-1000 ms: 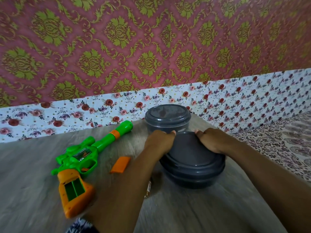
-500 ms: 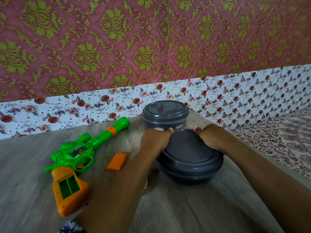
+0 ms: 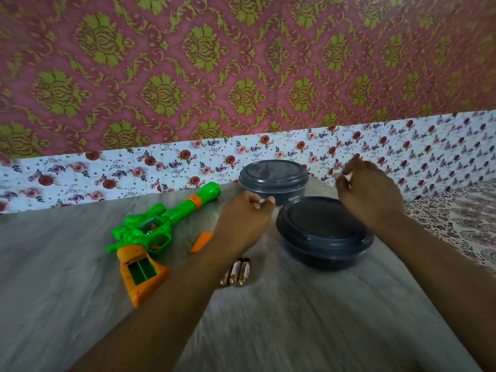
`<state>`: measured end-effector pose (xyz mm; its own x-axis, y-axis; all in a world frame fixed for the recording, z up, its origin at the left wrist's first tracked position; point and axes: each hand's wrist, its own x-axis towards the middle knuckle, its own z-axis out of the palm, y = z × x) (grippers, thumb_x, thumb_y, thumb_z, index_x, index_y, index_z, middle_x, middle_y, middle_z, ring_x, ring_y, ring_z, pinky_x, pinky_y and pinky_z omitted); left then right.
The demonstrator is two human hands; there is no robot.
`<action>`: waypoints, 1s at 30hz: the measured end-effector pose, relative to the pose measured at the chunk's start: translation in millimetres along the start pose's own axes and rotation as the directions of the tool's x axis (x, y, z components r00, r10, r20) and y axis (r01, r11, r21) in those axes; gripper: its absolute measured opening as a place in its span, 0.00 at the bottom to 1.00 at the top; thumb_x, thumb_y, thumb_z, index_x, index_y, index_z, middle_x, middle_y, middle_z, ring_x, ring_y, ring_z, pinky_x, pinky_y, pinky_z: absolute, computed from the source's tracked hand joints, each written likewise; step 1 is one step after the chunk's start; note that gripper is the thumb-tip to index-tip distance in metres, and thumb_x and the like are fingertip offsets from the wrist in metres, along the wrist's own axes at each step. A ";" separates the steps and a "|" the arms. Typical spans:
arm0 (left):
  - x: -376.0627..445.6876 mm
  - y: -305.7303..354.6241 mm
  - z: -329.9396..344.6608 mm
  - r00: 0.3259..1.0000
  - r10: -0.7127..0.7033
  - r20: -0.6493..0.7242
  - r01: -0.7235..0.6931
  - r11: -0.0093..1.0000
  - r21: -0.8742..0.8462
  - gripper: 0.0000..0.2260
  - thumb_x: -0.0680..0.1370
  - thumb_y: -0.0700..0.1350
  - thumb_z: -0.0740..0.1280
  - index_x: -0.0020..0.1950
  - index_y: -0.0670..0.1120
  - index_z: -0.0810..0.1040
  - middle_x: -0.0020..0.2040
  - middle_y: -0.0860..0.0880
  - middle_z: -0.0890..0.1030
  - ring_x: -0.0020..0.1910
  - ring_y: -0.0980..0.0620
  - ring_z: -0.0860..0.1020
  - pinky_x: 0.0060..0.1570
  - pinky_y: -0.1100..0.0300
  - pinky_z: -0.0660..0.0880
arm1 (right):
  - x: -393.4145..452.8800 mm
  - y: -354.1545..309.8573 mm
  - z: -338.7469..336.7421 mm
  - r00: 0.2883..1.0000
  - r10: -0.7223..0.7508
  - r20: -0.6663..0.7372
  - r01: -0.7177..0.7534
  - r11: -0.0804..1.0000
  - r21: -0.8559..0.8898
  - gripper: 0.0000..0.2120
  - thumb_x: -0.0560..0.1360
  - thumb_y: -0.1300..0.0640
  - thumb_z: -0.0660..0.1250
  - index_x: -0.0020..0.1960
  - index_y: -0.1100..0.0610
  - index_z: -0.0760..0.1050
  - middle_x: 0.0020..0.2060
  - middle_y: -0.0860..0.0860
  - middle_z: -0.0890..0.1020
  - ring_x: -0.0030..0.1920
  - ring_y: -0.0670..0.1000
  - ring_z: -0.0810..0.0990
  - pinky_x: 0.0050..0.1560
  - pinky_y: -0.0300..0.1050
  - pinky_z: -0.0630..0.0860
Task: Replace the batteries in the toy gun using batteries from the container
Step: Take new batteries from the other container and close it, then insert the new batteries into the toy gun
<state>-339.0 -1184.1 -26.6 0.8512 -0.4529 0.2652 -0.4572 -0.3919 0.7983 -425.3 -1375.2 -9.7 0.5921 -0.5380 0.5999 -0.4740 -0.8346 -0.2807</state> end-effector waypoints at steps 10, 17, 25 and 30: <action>-40.4 -63.1 -95.8 0.941 0.038 -0.335 0.090 0.929 0.360 0.12 0.75 0.52 0.67 0.52 0.45 0.79 0.50 0.46 0.81 0.49 0.47 0.78 0.46 0.59 0.71 | -67.3 -124.5 12.5 0.768 -0.576 0.282 0.516 0.816 0.261 0.12 0.75 0.47 0.61 0.45 0.54 0.76 0.46 0.52 0.79 0.47 0.51 0.76 0.45 0.46 0.72; -47.1 -93.9 -137.8 0.879 -0.254 -0.404 0.444 0.746 0.497 0.21 0.77 0.57 0.62 0.52 0.39 0.76 0.54 0.38 0.79 0.54 0.39 0.77 0.45 0.55 0.70 | -86.6 -116.6 28.6 0.728 -0.540 0.422 0.416 0.838 0.354 0.18 0.70 0.46 0.68 0.52 0.59 0.77 0.49 0.52 0.76 0.48 0.51 0.76 0.51 0.48 0.74; -50.0 -106.6 -126.3 0.868 -0.436 -0.236 0.494 0.721 0.486 0.32 0.72 0.70 0.59 0.59 0.44 0.75 0.57 0.41 0.78 0.57 0.43 0.76 0.47 0.57 0.70 | -90.2 -104.4 22.9 0.667 -0.480 0.570 0.367 0.877 0.310 0.21 0.63 0.40 0.73 0.38 0.57 0.73 0.39 0.50 0.73 0.42 0.51 0.74 0.43 0.49 0.71; -50.2 -106.3 -122.3 0.874 -0.415 -0.251 0.483 0.690 0.539 0.36 0.69 0.73 0.57 0.61 0.45 0.74 0.58 0.43 0.77 0.58 0.43 0.76 0.46 0.58 0.69 | -93.2 -107.6 24.3 0.684 -0.483 0.546 0.357 0.875 0.326 0.22 0.63 0.41 0.73 0.44 0.59 0.77 0.42 0.52 0.76 0.42 0.50 0.75 0.45 0.49 0.73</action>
<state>-301.6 -1021.8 -58.6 0.9988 -0.0319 0.0360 -0.0434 -0.9207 0.3879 -413.6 -1238.1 -53.6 0.9902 -0.0294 0.1366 0.0095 -0.9612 -0.2757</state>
